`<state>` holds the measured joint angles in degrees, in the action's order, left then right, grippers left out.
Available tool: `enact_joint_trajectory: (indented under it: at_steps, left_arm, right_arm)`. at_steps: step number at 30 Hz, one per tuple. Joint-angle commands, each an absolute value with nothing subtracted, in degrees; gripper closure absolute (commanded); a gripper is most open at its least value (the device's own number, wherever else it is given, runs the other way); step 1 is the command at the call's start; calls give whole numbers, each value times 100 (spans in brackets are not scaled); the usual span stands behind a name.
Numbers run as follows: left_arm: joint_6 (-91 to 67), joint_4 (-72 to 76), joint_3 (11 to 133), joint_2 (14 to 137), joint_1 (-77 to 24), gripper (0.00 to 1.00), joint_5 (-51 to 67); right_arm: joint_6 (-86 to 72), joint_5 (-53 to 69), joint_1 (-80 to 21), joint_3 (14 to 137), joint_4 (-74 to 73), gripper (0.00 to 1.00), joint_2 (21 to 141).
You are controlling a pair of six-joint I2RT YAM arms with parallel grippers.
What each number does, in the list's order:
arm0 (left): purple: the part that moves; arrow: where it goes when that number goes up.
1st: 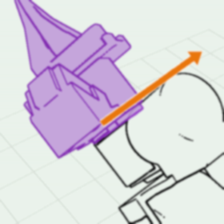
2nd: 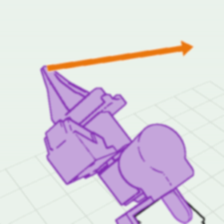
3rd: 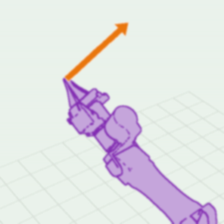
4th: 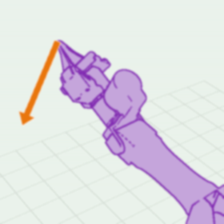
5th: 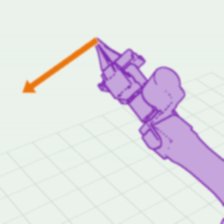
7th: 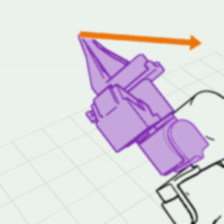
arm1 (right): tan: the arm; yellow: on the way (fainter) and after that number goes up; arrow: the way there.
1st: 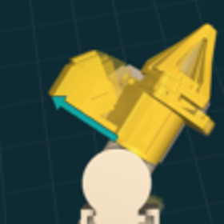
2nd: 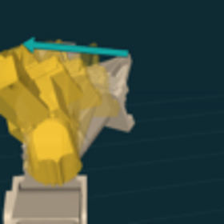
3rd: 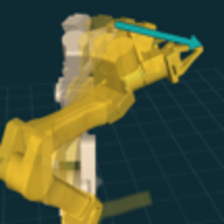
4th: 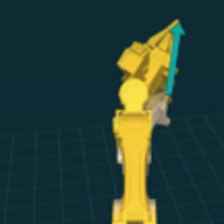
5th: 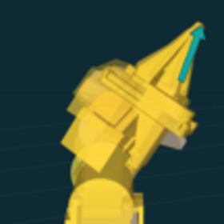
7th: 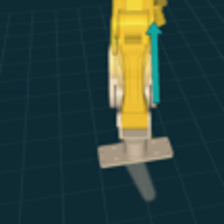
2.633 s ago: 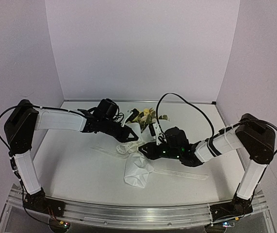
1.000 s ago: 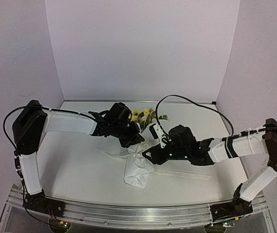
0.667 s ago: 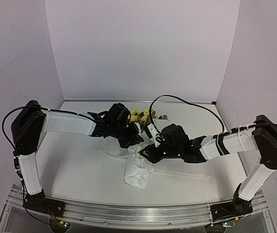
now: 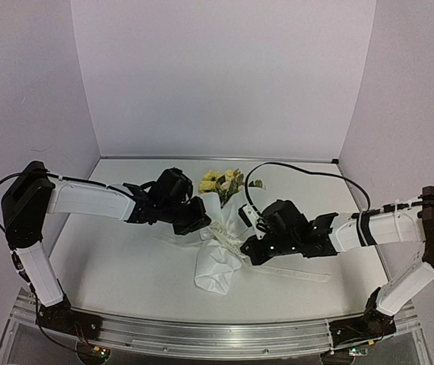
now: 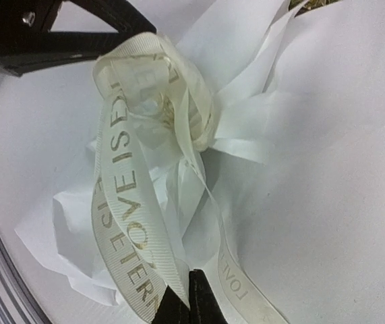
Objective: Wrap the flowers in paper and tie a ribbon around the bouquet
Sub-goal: Cross the half-tied ribbon with the folded bouquet.
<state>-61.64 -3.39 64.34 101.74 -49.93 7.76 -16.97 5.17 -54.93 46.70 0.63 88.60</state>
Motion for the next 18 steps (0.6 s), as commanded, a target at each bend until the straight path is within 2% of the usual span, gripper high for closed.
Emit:
enact_joint_trajectory:
  at_steps: [1,11,18]
  left_arm:
    - [-4942,-225,6678,9925,-5056,100,582]
    - [-3012,-642,6753,9967,-5586,100,276]
    - [-3338,-226,6629,10136,-5579,87,209]
  right_arm:
    - [-1694,381,-5559,4834,-633,100,8816]
    - [-1685,334,-5559,5170,-879,100,8973]
    - [-1744,286,-5560,5151,-878,100,9004]
